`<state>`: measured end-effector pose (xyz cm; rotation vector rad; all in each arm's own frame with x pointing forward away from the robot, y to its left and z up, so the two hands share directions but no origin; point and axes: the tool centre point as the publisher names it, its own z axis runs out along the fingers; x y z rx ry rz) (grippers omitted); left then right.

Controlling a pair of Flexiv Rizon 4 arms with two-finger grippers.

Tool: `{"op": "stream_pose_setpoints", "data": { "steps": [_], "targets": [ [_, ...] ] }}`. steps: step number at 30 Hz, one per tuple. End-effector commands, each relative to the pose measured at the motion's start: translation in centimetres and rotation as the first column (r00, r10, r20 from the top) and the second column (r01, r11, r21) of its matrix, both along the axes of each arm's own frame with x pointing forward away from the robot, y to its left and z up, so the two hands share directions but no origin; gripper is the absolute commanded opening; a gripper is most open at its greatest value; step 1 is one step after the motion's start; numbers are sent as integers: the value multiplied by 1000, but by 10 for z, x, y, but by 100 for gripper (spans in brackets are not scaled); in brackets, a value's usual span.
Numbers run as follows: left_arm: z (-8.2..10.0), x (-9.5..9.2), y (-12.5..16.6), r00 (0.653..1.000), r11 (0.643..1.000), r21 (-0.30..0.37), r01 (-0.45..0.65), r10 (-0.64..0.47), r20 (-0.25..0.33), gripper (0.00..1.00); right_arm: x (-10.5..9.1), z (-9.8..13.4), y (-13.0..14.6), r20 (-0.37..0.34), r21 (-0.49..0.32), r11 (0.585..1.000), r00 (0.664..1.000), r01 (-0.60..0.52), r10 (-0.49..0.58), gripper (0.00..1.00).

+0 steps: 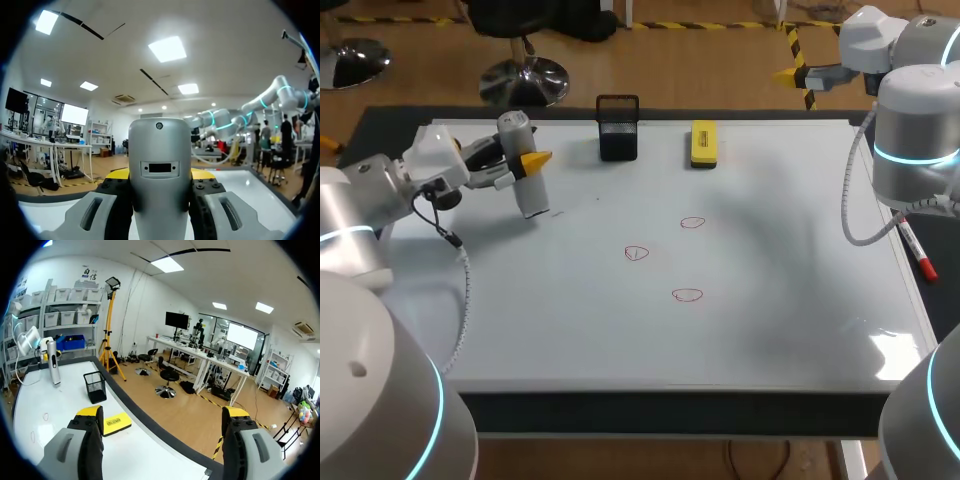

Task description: Pick up the inspection probe, press it on each red-marked spot on the whiteboard one by one, put down the probe, pick up the eraser, and wipe off all the red marks.

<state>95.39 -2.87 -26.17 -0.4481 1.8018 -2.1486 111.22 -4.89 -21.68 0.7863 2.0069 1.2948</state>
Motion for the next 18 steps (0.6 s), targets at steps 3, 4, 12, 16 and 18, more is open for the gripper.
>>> {"op": "stream_pose_setpoints", "data": {
  "steps": [3, 4, 12, 16, 18],
  "targets": [
    [-1, 2, -1, 1000, 1000, -3, 0, 0, 3, 0, 12, 10, 14, -48, -103, 966, 971, -238, 234, 100],
    [-1, 2, -1, 1000, 1000, -3, 0, 0, 3, 0, 15, 13, 18, -68, -129, 947, 955, -296, 289, 100],
    [-1, 2, -1, 1000, 1000, -3, 0, 0, 3, 0, 25, 28, 54, -190, -225, 730, 764, -646, 617, 100],
    [-1, 2, -1, 1000, 1000, -3, 0, 0, 3, 0, 23, 28, 78, -281, -256, 550, 605, -795, 745, 100],
    [-1, 2, -1, 1000, 1000, -3, 0, 0, 3, 0, 22, 28, 89, -329, -271, 455, 526, -848, 784, 100]
  ]
}}
